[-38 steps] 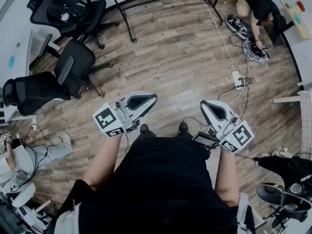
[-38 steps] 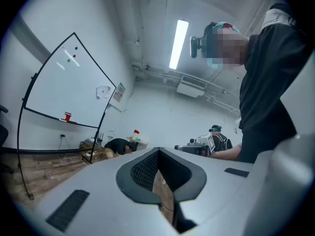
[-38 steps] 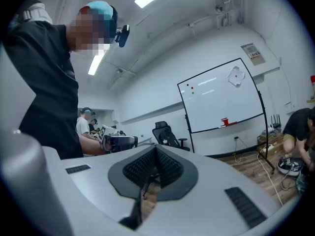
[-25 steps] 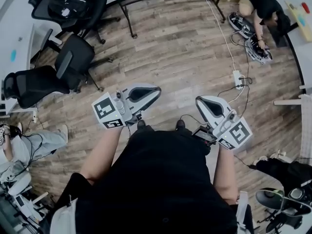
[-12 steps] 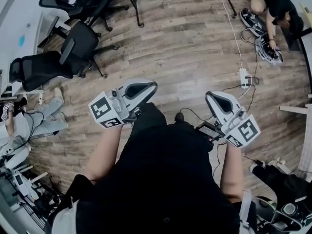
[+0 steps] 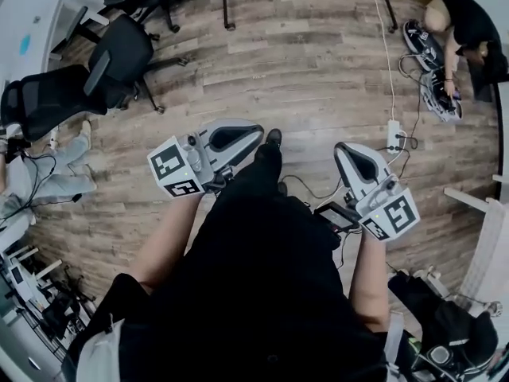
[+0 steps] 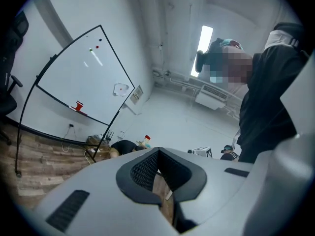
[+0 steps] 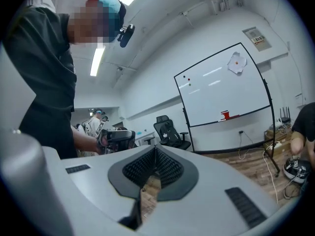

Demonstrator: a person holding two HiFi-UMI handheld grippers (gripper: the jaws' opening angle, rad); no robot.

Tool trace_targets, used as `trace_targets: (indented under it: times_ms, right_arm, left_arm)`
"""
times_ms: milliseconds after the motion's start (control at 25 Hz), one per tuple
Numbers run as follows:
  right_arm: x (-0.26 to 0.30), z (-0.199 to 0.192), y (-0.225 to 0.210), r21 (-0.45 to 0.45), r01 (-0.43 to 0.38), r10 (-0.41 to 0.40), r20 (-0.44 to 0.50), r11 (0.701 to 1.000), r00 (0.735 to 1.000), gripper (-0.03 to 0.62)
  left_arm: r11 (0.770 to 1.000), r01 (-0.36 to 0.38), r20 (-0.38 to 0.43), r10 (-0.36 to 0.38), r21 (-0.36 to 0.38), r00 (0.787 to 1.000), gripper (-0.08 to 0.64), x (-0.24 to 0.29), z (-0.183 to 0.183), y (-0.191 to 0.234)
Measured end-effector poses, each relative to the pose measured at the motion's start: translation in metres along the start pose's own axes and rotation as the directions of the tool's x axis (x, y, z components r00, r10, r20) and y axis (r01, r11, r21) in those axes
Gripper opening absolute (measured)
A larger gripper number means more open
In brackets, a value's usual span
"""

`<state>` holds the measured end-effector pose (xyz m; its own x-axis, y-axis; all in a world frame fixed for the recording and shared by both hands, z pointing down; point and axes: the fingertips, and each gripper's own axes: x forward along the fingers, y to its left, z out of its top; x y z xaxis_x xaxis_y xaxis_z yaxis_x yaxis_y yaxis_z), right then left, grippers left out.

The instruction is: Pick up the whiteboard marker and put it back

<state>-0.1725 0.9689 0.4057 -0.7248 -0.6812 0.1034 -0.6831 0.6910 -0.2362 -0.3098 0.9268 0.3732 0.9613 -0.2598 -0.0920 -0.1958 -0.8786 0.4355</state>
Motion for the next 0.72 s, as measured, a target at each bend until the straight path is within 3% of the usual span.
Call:
trace_targets:
  times_ms: [280, 560, 720]
  right_arm:
    - [0.054, 0.031, -0.070, -0.004, 0.051, -0.051, -0.086, 0.999, 0.995, 0.020]
    - [0.080, 0.057, -0.114, 0.003, 0.159, -0.158, -0.076, 0.987, 0.985, 0.020]
    - [0.083, 0.067, -0.140, 0.030, 0.176, -0.174, -0.067, 0.984, 0.983, 0.020]
  left_arm:
    - [0.997, 0.062, -0.017, -0.062, 0.039, 0.998, 0.011, 0.032, 0.049, 0.080]
    - [0.990, 0.139, -0.028, -0.138, 0.012, 0.990, 0.011, 0.066, 0.079, 0.142]
    - [0.987, 0.160, -0.037, -0.159, 0.008, 0.987, 0.011, 0.091, 0.087, 0.165]
